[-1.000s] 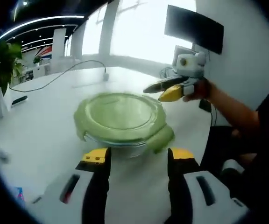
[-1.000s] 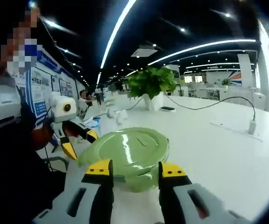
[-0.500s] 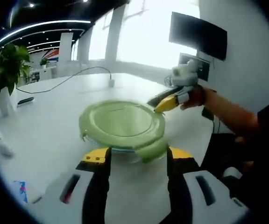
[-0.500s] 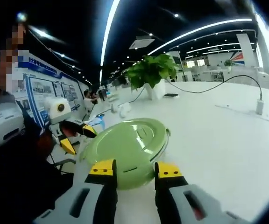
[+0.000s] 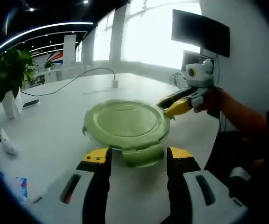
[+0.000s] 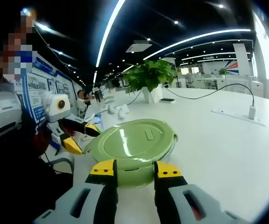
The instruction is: Open container latches remove lid place lid upside down on tabletop take tomato from container place on tabletop
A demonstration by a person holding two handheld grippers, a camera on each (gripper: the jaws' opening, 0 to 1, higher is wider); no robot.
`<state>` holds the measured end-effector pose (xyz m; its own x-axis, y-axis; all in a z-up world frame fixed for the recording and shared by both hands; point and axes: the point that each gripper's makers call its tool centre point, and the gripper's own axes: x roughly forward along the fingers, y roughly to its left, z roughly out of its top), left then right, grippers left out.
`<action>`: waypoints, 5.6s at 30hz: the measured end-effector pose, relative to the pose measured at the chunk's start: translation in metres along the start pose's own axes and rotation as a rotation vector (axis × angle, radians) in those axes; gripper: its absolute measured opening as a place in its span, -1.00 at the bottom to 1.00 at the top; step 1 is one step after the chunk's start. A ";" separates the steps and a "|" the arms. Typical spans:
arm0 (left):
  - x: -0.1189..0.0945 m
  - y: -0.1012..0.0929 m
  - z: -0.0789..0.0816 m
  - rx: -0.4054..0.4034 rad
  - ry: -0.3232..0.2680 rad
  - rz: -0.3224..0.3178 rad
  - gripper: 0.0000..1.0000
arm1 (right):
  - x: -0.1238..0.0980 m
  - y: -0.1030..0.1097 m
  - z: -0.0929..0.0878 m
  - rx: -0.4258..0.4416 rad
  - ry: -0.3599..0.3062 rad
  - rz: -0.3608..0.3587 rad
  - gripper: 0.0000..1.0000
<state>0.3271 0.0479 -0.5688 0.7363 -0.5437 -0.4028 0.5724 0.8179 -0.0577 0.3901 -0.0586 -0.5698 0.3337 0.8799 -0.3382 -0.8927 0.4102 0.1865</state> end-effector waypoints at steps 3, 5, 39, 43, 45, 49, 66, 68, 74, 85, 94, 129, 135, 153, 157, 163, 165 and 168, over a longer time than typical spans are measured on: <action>0.001 0.006 -0.001 0.014 -0.012 0.037 -0.32 | 0.000 0.002 0.000 -0.003 0.001 0.002 -0.49; 0.000 0.008 -0.001 0.009 -0.023 0.018 -0.36 | -0.001 0.003 0.000 0.000 0.001 0.005 -0.50; 0.017 0.081 0.006 0.401 0.108 -0.412 -0.40 | 0.017 0.081 -0.007 0.049 -0.093 0.001 -0.59; 0.021 0.091 0.005 0.374 0.127 -0.504 -0.40 | 0.025 0.091 -0.005 0.060 -0.104 0.016 -0.59; 0.027 0.099 0.004 0.346 0.138 -0.519 -0.39 | 0.030 0.096 -0.005 0.057 -0.106 0.023 -0.59; 0.029 0.105 0.003 0.316 0.134 -0.525 -0.38 | 0.035 0.099 -0.004 0.034 -0.102 0.022 -0.59; -0.014 0.071 0.056 0.348 0.003 -0.243 -0.26 | -0.006 -0.021 0.013 0.432 -0.278 -0.242 -0.54; -0.004 0.054 0.055 0.384 0.057 -0.292 -0.26 | 0.000 -0.024 0.003 0.470 -0.313 -0.256 -0.52; 0.043 0.047 0.044 0.475 0.283 -0.315 -0.15 | 0.002 -0.026 -0.004 0.649 -0.450 -0.290 -0.42; 0.071 0.035 0.027 0.539 0.574 -0.534 0.39 | 0.004 -0.012 -0.002 0.704 -0.507 -0.314 -0.47; 0.072 0.036 0.028 0.745 0.814 -0.594 0.42 | 0.010 -0.004 -0.005 0.756 -0.576 -0.290 -0.14; 0.072 0.032 0.020 0.796 0.913 -0.554 0.33 | 0.033 -0.041 -0.014 1.498 -0.839 -0.395 -0.68; 0.074 0.033 0.020 0.794 0.907 -0.550 0.29 | 0.032 -0.041 -0.013 1.456 -0.827 -0.398 -0.69; 0.075 0.032 0.021 0.793 0.909 -0.542 0.28 | 0.006 -0.051 0.007 1.014 -0.729 -0.597 -1.00; 0.074 0.033 0.022 0.779 0.908 -0.534 0.28 | 0.009 -0.058 0.005 1.058 -0.695 -0.562 -1.00; 0.073 0.032 0.022 0.776 0.897 -0.539 0.28 | 0.006 -0.053 0.013 0.929 -0.660 -0.600 -1.00; 0.073 0.032 0.022 0.774 0.893 -0.540 0.28 | 0.006 -0.053 0.012 0.924 -0.653 -0.602 -1.00; 0.073 0.033 0.022 0.772 0.890 -0.540 0.28 | 0.006 -0.054 0.012 0.872 -0.631 -0.626 -1.00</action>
<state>0.4073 0.0312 -0.5799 0.0276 -0.2139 -0.9765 0.9984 0.0545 0.0163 0.4436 -0.0723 -0.5707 0.9316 0.3385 -0.1327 -0.1101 0.6104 0.7844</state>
